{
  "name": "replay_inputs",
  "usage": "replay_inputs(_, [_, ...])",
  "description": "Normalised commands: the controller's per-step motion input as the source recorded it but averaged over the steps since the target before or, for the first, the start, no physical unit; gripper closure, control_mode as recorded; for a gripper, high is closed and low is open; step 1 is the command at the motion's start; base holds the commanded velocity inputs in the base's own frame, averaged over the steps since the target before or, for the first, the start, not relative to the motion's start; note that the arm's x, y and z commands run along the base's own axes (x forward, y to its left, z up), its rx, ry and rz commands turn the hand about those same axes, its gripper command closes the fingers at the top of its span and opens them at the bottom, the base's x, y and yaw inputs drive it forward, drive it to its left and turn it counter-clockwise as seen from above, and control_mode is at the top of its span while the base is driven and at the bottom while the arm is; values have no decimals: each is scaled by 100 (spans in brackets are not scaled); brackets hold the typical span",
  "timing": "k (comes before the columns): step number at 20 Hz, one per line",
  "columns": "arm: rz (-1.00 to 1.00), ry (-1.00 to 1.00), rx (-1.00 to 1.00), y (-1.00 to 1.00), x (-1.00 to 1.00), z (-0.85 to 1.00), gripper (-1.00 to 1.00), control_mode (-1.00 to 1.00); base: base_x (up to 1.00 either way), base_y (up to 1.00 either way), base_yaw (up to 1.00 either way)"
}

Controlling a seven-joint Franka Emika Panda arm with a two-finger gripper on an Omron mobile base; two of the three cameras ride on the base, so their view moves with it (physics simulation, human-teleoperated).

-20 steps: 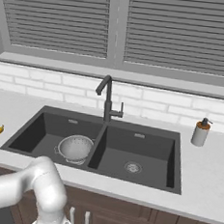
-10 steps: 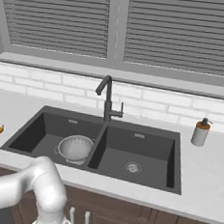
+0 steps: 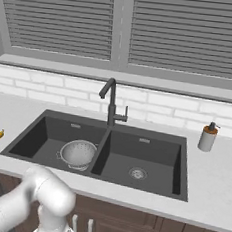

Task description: Put the colander in the sink, put the banana, apple, apple in the colander, and turn on the sink faucet and pour water over the colander.

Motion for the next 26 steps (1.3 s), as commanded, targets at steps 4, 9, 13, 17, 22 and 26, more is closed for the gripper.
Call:
replay_inputs(4, [-18,-29,2,-98,-31,74,100,-100,0,0,0])
replay_inputs(9, [-6,-12,3,-100,-3,59,100,-100,0,0,0])
replay_inputs(13, [-5,2,4,-100,0,59,100,-100,0,0,0])
replay_inputs(17, [-8,18,3,-100,2,54,100,-100,0,0,0])
replay_inputs(22, [-14,24,0,-100,19,40,100,-100,0,0,0])
replay_inputs(26, [-16,34,-1,-100,42,7,100,-100,0,0,0])
